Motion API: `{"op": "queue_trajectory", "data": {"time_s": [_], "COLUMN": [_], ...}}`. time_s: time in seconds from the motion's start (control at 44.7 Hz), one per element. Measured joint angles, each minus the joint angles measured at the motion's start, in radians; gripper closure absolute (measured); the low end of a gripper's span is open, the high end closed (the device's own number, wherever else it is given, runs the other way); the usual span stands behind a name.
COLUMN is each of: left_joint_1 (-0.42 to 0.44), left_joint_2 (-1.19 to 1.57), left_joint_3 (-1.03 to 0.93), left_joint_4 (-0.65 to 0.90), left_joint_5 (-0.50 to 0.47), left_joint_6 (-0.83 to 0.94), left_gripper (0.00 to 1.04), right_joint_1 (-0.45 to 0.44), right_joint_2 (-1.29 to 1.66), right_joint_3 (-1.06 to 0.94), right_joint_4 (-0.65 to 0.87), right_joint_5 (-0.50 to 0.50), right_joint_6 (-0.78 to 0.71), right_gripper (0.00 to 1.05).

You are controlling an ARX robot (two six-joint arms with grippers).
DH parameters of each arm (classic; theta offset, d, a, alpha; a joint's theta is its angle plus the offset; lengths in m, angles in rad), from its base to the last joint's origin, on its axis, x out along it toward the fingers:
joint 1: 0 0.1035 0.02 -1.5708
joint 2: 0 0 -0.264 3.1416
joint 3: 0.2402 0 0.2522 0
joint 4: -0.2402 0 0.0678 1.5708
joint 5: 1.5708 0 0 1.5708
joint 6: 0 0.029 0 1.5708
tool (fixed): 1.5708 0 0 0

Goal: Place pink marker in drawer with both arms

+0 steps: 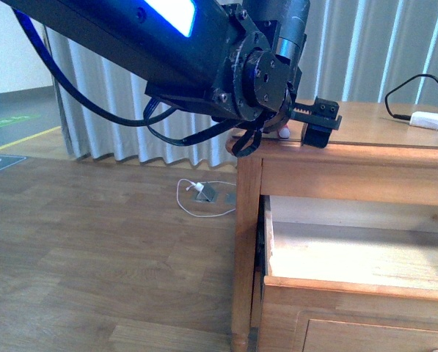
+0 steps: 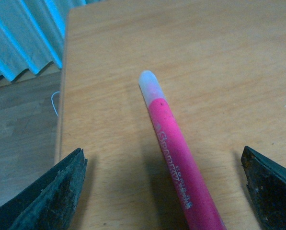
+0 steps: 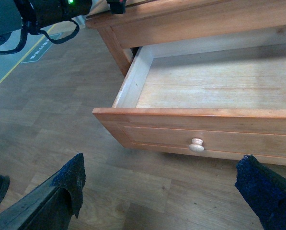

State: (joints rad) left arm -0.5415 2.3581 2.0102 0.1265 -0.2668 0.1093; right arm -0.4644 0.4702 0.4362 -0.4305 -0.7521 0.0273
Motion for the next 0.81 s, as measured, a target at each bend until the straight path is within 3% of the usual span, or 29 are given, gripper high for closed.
{"op": "queue_trajectory", "data": {"time_s": [0.246, 0.581, 0.805], "left_joint_1": [-0.004, -0.002, 0.005], "left_joint_2": [0.042, 0.043, 0.016], "left_joint_3": [0.089, 0.085, 0.012], "left_joint_4": [-0.072, -0.084, -0.012], "left_joint_5": [-0.003, -0.013, 0.010], "left_joint_6": [0.019, 0.029, 0.055], "left_gripper": [0.10, 0.55, 0.85], "right_joint_1": [0.000, 0.000, 0.000], "right_joint_2": [0.000, 0.000, 0.000], "right_joint_3": [0.000, 0.000, 0.000], "right_joint_4": [0.000, 0.000, 0.000], "right_joint_5": [0.000, 0.000, 0.000], "right_joint_6": [0.000, 0.000, 0.000], "right_gripper": [0.08, 0.08, 0.08]}}
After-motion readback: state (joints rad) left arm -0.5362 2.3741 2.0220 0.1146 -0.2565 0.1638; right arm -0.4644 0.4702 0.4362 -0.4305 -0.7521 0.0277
